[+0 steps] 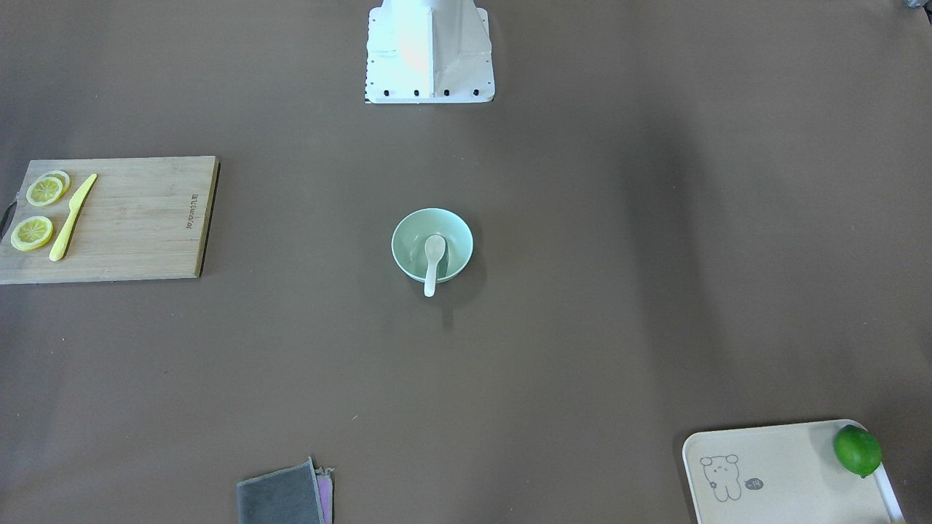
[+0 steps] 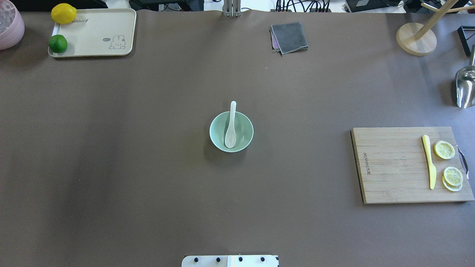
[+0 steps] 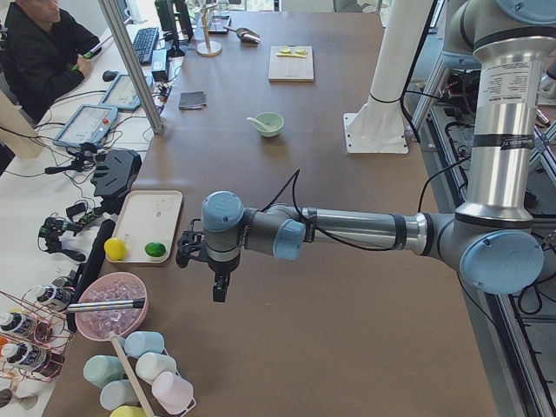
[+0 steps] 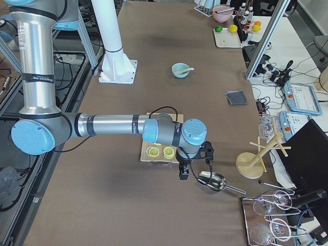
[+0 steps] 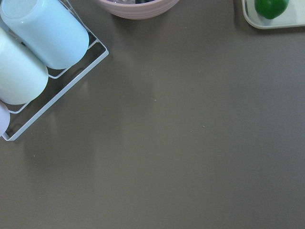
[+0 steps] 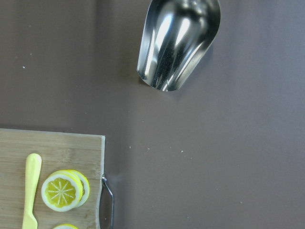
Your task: Place spoon in bowl
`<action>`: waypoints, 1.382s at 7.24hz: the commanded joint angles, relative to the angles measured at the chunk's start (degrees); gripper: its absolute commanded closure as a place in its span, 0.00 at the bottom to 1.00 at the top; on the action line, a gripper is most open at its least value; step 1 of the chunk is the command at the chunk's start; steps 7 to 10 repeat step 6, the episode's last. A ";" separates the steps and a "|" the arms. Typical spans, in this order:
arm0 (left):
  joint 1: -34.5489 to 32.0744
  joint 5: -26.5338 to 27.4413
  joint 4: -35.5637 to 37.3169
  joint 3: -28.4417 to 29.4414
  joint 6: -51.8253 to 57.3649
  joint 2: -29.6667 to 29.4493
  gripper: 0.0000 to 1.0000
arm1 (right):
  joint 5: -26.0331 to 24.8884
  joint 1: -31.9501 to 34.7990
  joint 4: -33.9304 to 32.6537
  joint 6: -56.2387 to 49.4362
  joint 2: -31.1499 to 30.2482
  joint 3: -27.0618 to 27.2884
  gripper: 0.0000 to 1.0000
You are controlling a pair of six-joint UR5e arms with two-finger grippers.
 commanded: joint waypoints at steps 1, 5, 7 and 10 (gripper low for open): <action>0.00 0.08 -0.12 0.46 -0.02 -0.25 0.02 | -0.02 -0.01 0.08 0.01 0.14 -0.04 0.00; 0.00 0.17 -0.12 0.46 -0.20 -0.60 0.02 | -0.19 -0.18 0.08 0.01 0.06 -0.30 0.00; 0.00 0.26 -0.12 0.37 -0.20 -0.69 0.02 | -0.28 -0.18 0.08 0.01 0.06 -0.30 0.00; 0.00 0.26 -0.12 0.37 -0.20 -0.69 0.02 | -0.28 -0.18 0.08 0.01 0.06 -0.30 0.00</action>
